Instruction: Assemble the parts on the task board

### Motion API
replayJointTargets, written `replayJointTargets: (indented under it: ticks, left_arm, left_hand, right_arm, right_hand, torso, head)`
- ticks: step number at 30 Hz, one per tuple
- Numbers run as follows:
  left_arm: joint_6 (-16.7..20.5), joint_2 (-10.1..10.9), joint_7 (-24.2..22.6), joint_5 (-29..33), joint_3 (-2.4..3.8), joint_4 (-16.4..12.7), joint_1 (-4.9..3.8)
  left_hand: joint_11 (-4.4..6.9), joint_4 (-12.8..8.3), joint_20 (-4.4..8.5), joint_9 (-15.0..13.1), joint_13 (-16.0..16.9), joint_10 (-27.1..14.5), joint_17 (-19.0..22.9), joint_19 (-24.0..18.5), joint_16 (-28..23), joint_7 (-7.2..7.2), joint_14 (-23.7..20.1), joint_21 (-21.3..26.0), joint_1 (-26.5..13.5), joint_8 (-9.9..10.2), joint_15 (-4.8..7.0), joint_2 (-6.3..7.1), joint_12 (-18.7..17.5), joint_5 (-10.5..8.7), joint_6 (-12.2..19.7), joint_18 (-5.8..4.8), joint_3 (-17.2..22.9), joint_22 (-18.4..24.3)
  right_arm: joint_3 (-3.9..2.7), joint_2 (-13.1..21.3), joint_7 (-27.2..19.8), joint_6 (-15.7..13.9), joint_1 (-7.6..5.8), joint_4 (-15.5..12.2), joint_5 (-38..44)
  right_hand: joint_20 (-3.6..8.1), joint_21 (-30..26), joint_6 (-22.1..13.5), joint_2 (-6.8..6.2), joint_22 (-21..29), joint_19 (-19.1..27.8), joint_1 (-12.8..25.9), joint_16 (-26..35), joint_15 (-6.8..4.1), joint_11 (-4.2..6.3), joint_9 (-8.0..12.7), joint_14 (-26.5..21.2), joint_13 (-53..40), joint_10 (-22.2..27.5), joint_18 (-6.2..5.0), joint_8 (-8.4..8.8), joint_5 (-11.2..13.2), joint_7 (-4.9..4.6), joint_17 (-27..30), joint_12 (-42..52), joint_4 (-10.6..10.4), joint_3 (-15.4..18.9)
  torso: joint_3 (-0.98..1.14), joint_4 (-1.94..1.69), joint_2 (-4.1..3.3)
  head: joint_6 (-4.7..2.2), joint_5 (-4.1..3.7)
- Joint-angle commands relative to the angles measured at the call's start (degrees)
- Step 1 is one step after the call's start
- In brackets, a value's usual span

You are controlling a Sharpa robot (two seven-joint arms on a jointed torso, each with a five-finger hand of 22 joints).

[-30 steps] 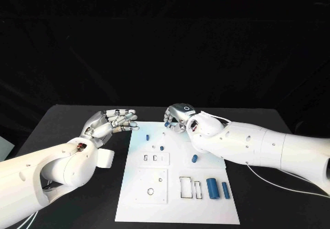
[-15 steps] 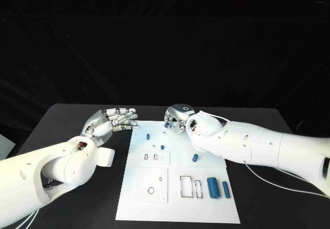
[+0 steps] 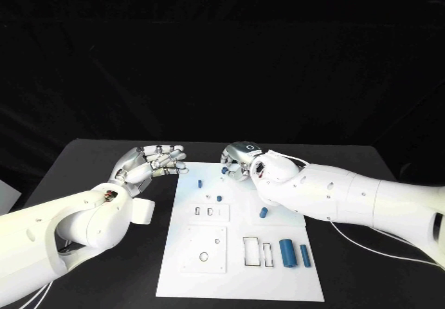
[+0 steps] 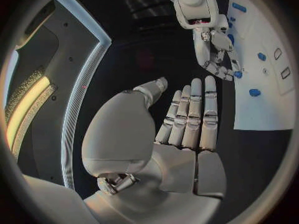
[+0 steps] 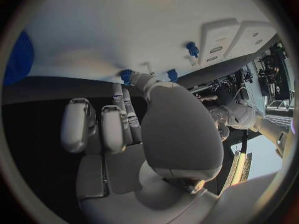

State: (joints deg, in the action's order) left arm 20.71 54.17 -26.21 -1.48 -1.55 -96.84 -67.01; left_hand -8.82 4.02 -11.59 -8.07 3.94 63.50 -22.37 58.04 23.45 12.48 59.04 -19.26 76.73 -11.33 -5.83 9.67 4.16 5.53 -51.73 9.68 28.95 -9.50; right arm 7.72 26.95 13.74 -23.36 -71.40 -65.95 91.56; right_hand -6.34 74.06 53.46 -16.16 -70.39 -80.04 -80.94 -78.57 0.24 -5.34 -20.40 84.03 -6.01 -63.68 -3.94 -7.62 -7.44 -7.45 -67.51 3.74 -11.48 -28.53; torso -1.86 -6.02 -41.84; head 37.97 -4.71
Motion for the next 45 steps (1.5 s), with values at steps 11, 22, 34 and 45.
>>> replayJointTargets:
  ticks: [11, 22, 34, 45]
  left_arm:
    - [-0.99, 0.38, -0.33, 0.17, 0.07, 0.12, -0.20]
    - [-1.31, 0.49, -0.45, 0.18, 0.07, 0.55, -0.20]
    - [-1.71, 0.13, -0.41, 0.19, 0.07, 1.05, -0.19]
    - [-1.84, 0.08, -0.35, 0.16, 0.06, 1.34, -0.19]
  left_hand:
    - [-0.15, 0.05, 0.09, -0.09, -0.01, 0.42, -0.13, -0.48, 0.19, -0.01, -0.37, -0.20, 0.21, -0.40, -0.01, -0.07, -0.36, -0.06, -0.41, 0.58, 0.33, -0.12]
    - [-0.15, 0.03, 0.10, -0.10, -0.01, 0.44, -0.19, -0.51, 0.28, -0.01, -0.41, -0.27, 0.21, -0.41, -0.01, -0.08, -0.35, -0.06, -0.43, 0.58, 0.37, -0.17]
    - [-0.13, 0.01, 0.10, -0.10, 0.00, 0.47, -0.24, -0.53, 0.36, -0.04, -0.42, -0.32, 0.22, -0.42, 0.00, -0.08, -0.34, -0.07, -0.45, 0.58, 0.40, -0.20]
    - [-0.13, 0.01, 0.10, -0.10, 0.00, 0.47, -0.24, -0.53, 0.36, -0.04, -0.42, -0.32, 0.22, -0.42, 0.00, -0.08, -0.34, -0.07, -0.45, 0.58, 0.40, -0.20]
  right_arm:
    - [-0.24, 7.86, 0.05, -3.56, -0.30, -7.61, -0.78]
    - [-1.31, 19.17, -1.46, -2.62, -2.16, -14.58, -11.69]
    - [-1.46, 20.27, -1.01, 6.96, -2.36, -11.62, -15.64]
    - [-1.44, 18.08, -0.22, 7.29, -1.47, -8.66, -15.80]
  right_hand:
    - [-0.25, -3.74, -1.91, 3.62, 3.03, 0.55, -4.58, 1.08, 0.52, -0.28, 0.63, 1.22, 1.25, 3.46, -1.21, 1.61, -0.54, 0.43, 2.80, 2.89, -2.57, 14.22]
    - [0.69, 0.70, -0.92, 1.70, -2.44, -2.08, -3.74, -1.74, -0.52, 1.07, 0.93, 2.33, -0.67, -6.95, -0.06, 1.20, -1.81, -1.18, -1.43, 6.97, -5.11, 12.92]
    - [1.04, 12.74, -3.02, 3.77, -16.23, -8.01, -2.69, -10.35, -0.84, 1.77, -0.43, 5.35, -77.63, -21.84, 3.00, -3.59, -3.21, -0.91, -19.24, 80.51, -5.12, 24.33]
    - [0.44, 14.82, -3.50, 4.11, -18.45, -9.25, -2.67, -11.24, -0.22, 1.11, -0.29, 5.85, -81.85, -24.57, 3.60, -4.32, -3.49, -1.55, -21.88, 84.30, -5.11, 24.34]
  torso:
    - [0.06, 0.53, 0.15]
    - [0.38, 1.47, 0.38]
    - [0.75, 1.30, 0.26]
    - [0.67, 1.23, 0.22]
  head:
    - [-0.54, 0.11]
    - [-1.08, -0.16]
    - [-0.79, -0.24]
    - [-0.31, -0.18]
